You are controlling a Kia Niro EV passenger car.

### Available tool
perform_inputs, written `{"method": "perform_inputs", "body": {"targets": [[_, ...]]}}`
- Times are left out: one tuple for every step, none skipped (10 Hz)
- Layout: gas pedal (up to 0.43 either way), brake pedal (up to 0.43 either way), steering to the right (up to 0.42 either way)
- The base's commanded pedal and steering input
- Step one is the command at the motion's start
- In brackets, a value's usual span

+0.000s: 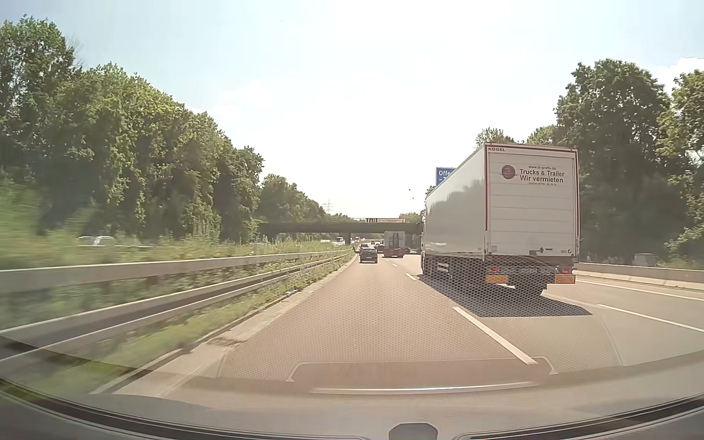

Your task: Follow the waypoints while adhering to traffic rules and regulations

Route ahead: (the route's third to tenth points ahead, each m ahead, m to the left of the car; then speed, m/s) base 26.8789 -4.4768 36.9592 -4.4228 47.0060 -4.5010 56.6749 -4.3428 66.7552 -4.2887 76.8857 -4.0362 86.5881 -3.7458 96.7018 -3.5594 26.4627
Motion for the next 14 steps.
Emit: {"method": "perform_inputs", "body": {"targets": [[0.268,0.03,-0.002],[0.268,0.03,-0.002],[0.268,0.03,-0.002],[0.268,0.03,-0.001],[0.268,0.03,-0.002],[0.268,0.03,-0.002],[0.268,0.03,-0.002],[0.268,0.03,-0.002],[0.268,0.03,-0.002],[0.268,0.03,-0.001],[0.268,0.03,-0.001],[0.268,0.03,-0.002],[0.268,0.03,-0.002],[0.268,0.03,-0.001]]}}
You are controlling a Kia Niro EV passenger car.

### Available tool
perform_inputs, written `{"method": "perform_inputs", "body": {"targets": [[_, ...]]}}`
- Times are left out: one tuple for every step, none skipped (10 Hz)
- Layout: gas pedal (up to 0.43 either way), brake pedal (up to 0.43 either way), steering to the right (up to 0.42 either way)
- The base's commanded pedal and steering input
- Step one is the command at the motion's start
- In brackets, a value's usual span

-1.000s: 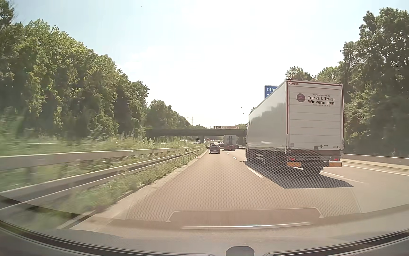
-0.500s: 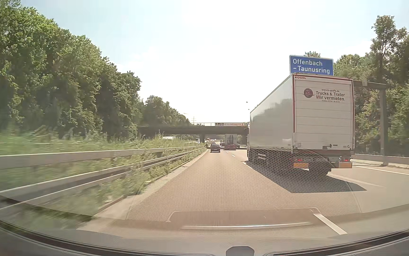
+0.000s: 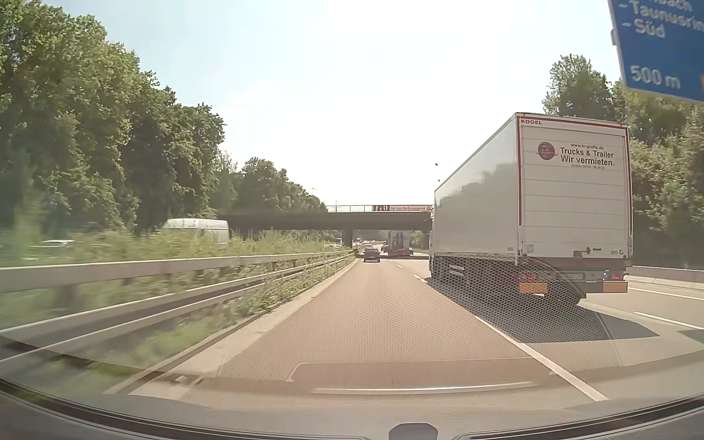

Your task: Follow the waypoints while adhering to traffic rules and regulations

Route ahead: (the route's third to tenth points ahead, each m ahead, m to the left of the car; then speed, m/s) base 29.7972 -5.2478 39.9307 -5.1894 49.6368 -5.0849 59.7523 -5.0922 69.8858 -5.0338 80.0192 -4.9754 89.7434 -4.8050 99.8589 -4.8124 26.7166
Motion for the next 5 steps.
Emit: {"method": "perform_inputs", "body": {"targets": [[0.268,0.03,-0.001],[0.268,0.03,0.0],[0.268,0.03,0.0],[0.268,0.03,0.0],[0.268,0.03,0.0]]}}
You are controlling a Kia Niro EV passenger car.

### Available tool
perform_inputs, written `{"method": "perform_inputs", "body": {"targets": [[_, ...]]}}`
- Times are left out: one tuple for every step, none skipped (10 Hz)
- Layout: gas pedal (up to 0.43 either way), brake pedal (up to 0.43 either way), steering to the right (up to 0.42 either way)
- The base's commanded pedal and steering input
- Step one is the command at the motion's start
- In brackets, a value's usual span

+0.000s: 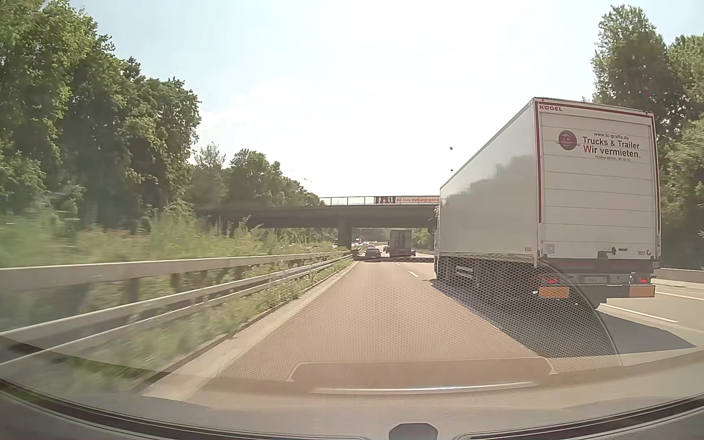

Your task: Follow the waypoints while adhering to traffic rules and regulations

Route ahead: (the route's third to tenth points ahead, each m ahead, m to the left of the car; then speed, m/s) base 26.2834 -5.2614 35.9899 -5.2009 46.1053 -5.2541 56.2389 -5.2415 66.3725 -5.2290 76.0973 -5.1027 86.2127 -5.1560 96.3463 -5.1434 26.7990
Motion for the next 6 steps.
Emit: {"method": "perform_inputs", "body": {"targets": [[0.268,0.03,0.0],[0.268,0.03,0.0],[0.268,0.03,0.0],[0.268,0.03,0.0],[0.268,0.03,0.0],[0.268,0.03,0.0]]}}
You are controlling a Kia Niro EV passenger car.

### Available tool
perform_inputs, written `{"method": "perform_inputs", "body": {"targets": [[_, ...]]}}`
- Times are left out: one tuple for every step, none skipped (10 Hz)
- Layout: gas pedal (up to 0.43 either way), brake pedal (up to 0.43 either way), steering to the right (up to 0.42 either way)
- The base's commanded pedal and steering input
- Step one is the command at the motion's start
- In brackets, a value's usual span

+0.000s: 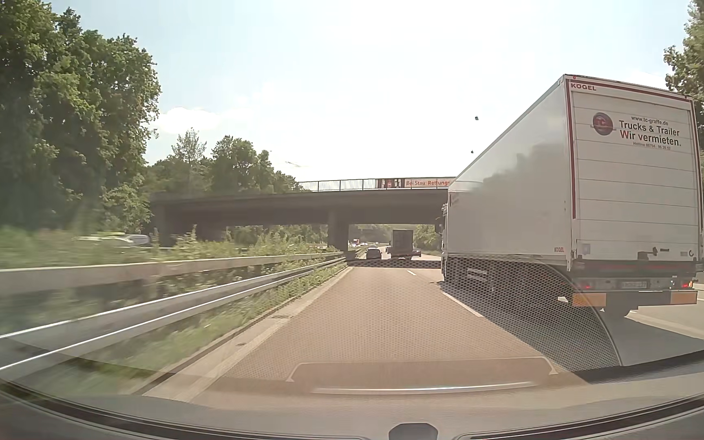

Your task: Follow the waypoints while adhering to traffic rules and regulations

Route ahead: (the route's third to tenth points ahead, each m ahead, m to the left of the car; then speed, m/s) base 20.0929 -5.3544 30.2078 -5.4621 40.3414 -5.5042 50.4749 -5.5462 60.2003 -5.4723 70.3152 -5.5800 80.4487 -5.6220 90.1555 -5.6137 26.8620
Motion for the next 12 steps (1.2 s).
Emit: {"method": "perform_inputs", "body": {"targets": [[0.268,0.03,0.0],[0.268,0.03,0.0],[0.268,0.03,0.0],[0.268,0.03,0.0],[0.268,0.03,0.0],[0.268,0.03,0.0],[0.268,0.03,0.0],[0.268,0.03,0.0],[0.268,0.03,0.001],[0.268,0.03,0.002],[0.268,0.03,0.003],[0.268,0.03,0.003]]}}
